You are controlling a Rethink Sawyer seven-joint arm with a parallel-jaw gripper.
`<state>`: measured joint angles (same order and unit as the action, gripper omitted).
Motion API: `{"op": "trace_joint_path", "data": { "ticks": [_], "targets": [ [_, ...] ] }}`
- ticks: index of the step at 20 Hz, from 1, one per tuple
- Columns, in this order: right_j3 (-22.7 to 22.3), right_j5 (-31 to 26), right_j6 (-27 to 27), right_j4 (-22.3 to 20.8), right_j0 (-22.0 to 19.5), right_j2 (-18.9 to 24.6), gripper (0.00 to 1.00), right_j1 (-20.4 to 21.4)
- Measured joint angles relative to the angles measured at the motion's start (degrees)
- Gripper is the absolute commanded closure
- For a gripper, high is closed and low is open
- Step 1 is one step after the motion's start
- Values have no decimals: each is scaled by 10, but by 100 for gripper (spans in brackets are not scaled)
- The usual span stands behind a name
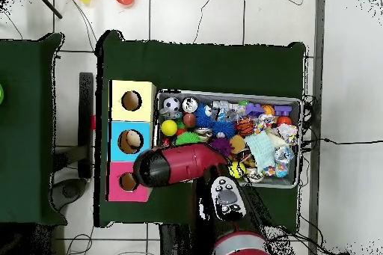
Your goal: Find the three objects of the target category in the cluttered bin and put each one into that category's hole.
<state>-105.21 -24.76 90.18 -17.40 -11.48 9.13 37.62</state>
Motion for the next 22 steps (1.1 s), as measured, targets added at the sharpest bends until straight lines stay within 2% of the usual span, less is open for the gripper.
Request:
{"op": "trace_joint_path", "data": {
  "ticks": [14, 22],
  "targets": [
    [92, 0, 0, 30, 0, -9, 0, -59],
    [119, 0, 0, 41, 2, -11, 0, -74]
  ]
}}
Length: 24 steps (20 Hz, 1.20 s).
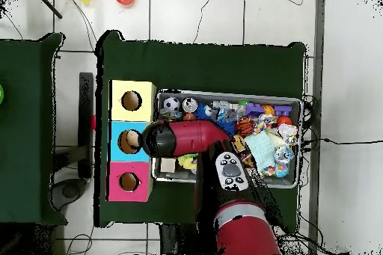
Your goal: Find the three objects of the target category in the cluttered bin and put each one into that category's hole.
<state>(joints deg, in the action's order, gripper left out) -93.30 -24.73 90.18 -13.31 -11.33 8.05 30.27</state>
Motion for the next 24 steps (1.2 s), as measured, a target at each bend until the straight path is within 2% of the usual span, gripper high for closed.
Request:
{"op": "trace_joint_path", "data": {
  "ticks": [10, 16, 24],
  "targets": [
    [15, 7, 0, 8, 5, -5, 0, -6],
    [40, 37, 0, 9, 11, -17, 0, -19],
    [47, 52, 0, 10, 12, -23, 0, -27]
  ]
}}
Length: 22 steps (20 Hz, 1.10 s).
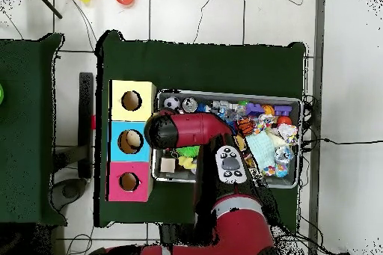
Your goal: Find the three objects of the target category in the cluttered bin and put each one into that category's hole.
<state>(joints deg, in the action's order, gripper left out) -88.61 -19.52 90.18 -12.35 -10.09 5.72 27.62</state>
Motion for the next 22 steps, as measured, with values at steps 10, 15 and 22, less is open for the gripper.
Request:
{"op": "trace_joint_path", "data": {
  "ticks": [10, 15, 22],
  "targets": [
    [1, 2, 0, 0, 7, -8, 0, -1],
    [7, 2, 0, 0, 6, -10, 0, -6],
    [23, -4, 0, 2, 5, -19, 0, -16]
  ]
}}
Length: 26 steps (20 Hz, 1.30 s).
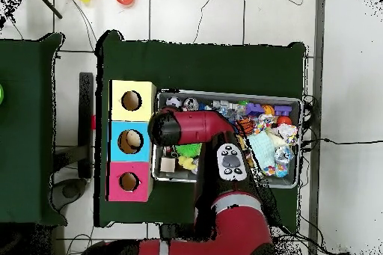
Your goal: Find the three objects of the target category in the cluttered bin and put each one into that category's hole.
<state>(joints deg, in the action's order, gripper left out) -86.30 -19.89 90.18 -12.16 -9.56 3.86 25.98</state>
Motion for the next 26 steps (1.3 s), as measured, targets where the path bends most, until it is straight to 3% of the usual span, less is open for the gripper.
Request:
{"op": "trace_joint_path", "data": {
  "ticks": [22, 23, 26],
  "targets": [
    [4, -12, 0, 12, -18, 3, 0, -5],
    [5, -14, 0, 14, -18, 3, 100, -6],
    [6, -16, 0, 14, -18, 3, 100, -6]
  ]
}}
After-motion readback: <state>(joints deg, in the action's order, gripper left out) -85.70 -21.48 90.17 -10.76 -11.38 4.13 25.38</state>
